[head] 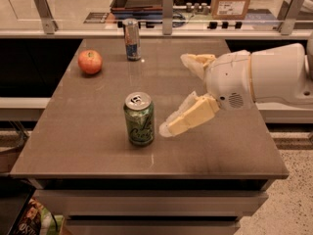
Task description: Move green can near redbull can
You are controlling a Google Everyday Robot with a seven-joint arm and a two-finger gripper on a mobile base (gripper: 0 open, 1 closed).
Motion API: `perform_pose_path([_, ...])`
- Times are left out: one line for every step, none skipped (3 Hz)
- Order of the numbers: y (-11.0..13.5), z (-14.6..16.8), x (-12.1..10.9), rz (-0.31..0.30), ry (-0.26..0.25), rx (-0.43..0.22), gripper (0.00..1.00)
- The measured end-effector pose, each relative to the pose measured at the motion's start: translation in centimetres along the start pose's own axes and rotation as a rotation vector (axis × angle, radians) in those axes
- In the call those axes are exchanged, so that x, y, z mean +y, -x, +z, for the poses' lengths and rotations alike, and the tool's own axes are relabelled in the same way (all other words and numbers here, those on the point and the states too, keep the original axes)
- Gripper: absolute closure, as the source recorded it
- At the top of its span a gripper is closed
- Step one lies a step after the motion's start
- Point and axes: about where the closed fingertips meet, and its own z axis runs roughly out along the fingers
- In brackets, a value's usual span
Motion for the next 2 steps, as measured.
perform_pose_path([-1.0,1.8,0.4,0.024,0.027,-0.021,0.0])
perform_pose_path([-2.1,3.2,0.9,0.054,0.033,-0.063,0.0])
